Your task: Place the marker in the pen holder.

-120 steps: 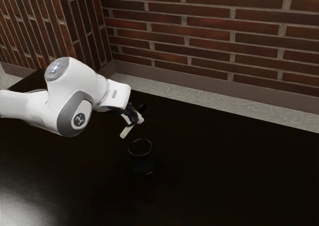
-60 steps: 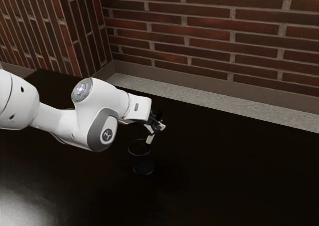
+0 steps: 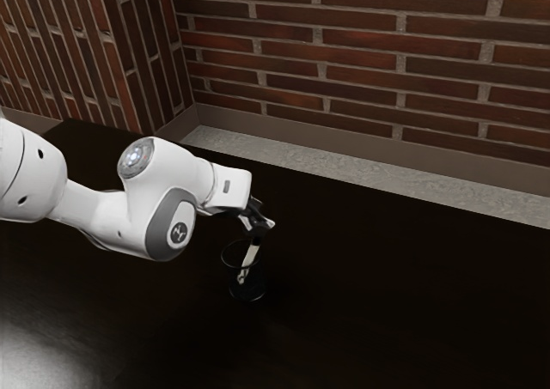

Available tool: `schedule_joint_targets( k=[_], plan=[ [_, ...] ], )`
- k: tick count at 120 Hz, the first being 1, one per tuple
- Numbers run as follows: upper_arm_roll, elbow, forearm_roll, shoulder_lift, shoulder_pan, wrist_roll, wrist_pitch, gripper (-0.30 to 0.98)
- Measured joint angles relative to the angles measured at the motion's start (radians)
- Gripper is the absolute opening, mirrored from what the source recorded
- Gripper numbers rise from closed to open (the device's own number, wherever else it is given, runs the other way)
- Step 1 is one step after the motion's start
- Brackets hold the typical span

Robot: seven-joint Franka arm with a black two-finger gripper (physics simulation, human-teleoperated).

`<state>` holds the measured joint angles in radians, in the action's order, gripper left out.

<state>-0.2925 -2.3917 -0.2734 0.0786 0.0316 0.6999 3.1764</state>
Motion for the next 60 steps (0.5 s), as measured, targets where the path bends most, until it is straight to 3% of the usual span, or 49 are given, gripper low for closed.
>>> schedule_joint_targets(
  k=[16,24,34,48,60],
  plan=[
    [0.002,0.007,0.000,-0.001,0.000,-0.003,-0.023,0.49],
    [0.056,0.066,-0.001,0.000,-0.025,-0.012,-0.128,0.54],
    [0.180,0.276,0.006,0.060,-0.029,-0.034,-0.399,0.59],
    [0.248,0.658,0.163,0.111,0.009,-0.130,-0.848,0.63],
    [0.297,0.842,0.232,0.105,-0.033,-0.221,-1.146,0.65]
  ],
)
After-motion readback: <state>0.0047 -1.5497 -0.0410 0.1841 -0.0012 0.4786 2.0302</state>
